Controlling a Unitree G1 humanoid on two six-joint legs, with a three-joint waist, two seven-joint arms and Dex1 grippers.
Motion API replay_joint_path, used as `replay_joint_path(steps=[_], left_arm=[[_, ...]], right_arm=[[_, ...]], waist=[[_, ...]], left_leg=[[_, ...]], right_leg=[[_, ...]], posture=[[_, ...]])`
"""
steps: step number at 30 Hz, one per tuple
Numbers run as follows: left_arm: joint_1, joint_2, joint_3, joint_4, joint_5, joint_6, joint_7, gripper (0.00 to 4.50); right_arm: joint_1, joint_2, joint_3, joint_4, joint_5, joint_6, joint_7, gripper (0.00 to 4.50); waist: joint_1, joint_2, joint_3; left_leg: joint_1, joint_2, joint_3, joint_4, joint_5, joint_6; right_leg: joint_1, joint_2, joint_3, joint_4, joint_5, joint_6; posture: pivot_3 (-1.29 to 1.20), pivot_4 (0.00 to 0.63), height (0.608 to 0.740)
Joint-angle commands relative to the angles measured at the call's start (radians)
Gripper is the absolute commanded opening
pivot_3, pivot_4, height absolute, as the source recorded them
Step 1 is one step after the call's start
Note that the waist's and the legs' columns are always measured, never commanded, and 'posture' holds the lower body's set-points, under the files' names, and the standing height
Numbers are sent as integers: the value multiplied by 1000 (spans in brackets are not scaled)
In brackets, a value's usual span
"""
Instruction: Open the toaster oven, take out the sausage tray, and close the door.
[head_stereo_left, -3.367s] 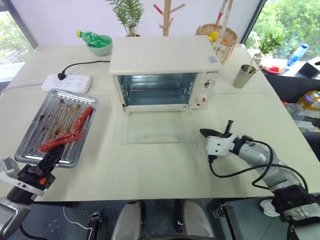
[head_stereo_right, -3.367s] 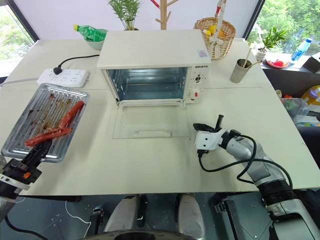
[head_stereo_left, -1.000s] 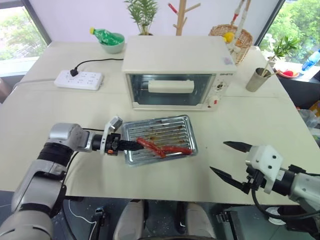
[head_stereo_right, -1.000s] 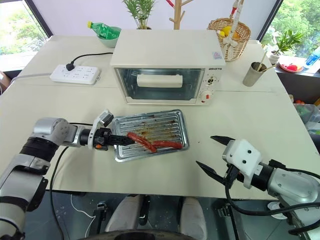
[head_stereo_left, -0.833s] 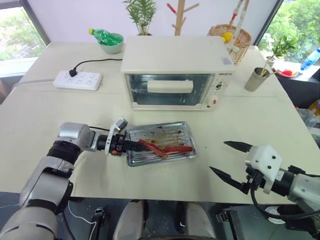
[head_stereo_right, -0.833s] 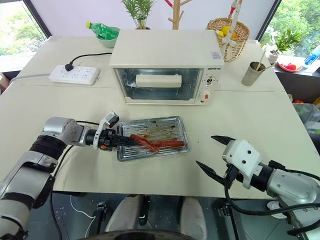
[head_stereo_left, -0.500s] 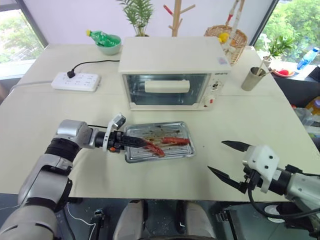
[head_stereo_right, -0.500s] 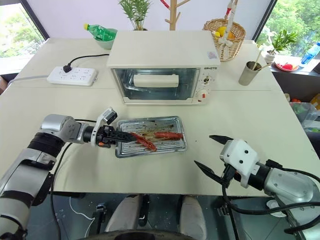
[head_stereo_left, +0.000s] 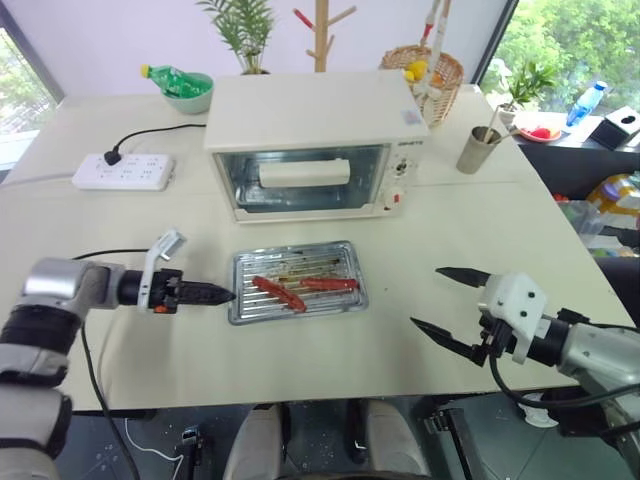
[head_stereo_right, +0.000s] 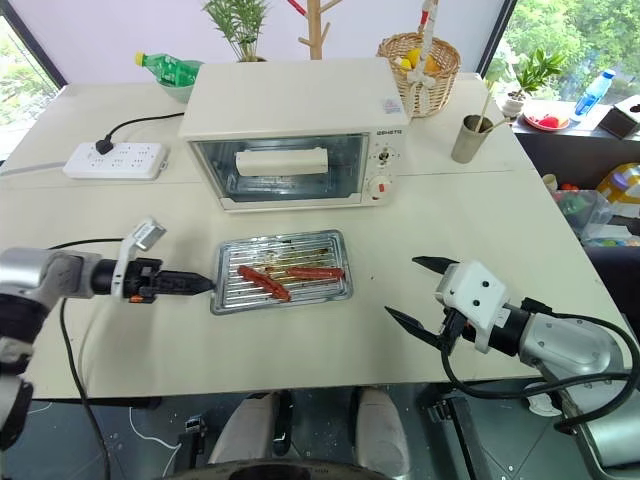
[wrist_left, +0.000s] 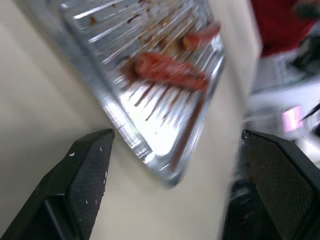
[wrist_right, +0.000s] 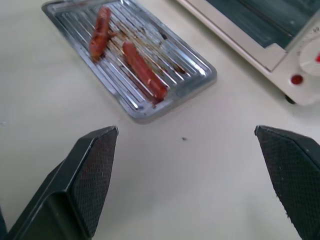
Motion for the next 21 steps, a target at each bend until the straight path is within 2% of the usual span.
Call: replay_joint_path(steps=[1,4,9,15,21], left_arm=[[86,93,86,-40,103,-212,20,4322],[104,130,216,-89,84,-337,15,4322],[114,153,389,-237,-4,-327,9,4322],[187,222,450,-431,-29,-319,-40,4322],[258,247,481,-496,-35,-313,-60,4322]], right_arm=[[-30,-6,-37,-3,64,24,15,4500],[-71,-14,-68,15,146,88,25,4500],[-144,-58,-118,45,293,214,59,4500],[-196,-147,-139,83,385,299,126,4500],[-228,-170,-110,108,379,301,147,4500]], waist=[[2,0,0],[9,-1,1],[32,-3,2],[28,-3,2],[29,-4,3]], left_leg=[[0,0,0,-1,0,0],[-2,0,1,-3,0,0],[-7,-1,7,-1,0,0],[-11,-3,14,2,-1,1],[-11,-1,17,5,-1,1]], right_leg=[[-1,0,1,0,0,-1],[-6,0,1,1,1,-3],[-9,-2,1,-1,1,-2],[-11,-2,5,-3,2,-2],[-11,2,5,-2,2,0]], posture=[[0,150,740],[0,150,740],[0,150,740],[0,150,740],[0,150,740]])
